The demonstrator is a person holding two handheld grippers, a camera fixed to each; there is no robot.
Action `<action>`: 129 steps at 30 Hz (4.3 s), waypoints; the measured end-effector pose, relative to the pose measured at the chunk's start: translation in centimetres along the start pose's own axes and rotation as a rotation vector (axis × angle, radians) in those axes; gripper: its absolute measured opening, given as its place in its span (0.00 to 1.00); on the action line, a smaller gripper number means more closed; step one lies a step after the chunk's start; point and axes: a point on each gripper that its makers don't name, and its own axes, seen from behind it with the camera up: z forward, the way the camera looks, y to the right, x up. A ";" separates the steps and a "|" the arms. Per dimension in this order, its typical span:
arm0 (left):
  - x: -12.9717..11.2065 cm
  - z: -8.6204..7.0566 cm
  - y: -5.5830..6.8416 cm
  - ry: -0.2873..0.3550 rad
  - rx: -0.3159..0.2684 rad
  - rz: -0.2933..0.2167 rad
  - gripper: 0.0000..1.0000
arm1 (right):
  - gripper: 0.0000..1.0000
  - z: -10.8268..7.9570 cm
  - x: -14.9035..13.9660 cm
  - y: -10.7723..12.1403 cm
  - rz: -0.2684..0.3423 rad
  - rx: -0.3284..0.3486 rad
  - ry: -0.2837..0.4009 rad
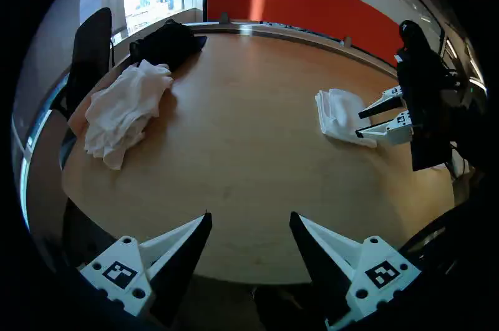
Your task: Fold towel
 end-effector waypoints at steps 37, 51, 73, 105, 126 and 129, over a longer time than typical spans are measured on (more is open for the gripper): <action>-0.5 -0.2 0.1 -0.006 -0.007 0.016 0.92 | 0.31 -1.4 -7.6 0.4 0.171 -0.068 -0.066; -0.5 -0.1 0.2 -0.007 -0.014 0.021 0.92 | 0.04 -1.8 -7.1 0.8 0.186 -0.081 -0.040; 3.7 0.0 0.1 0.058 -0.034 0.055 0.92 | 0.04 -11.6 7.4 8.4 0.003 -0.219 0.155; 5.2 0.8 1.6 0.056 -0.062 0.062 0.93 | 0.04 -22.5 0.8 17.3 0.103 -0.264 0.122; 5.2 1.0 2.1 0.037 -0.042 0.058 0.93 | 0.04 -30.0 -11.7 25.3 0.201 -0.335 -0.032; 5.1 0.9 2.3 0.035 -0.038 0.060 0.93 | 0.04 -30.9 -13.3 26.4 0.212 -0.347 -0.058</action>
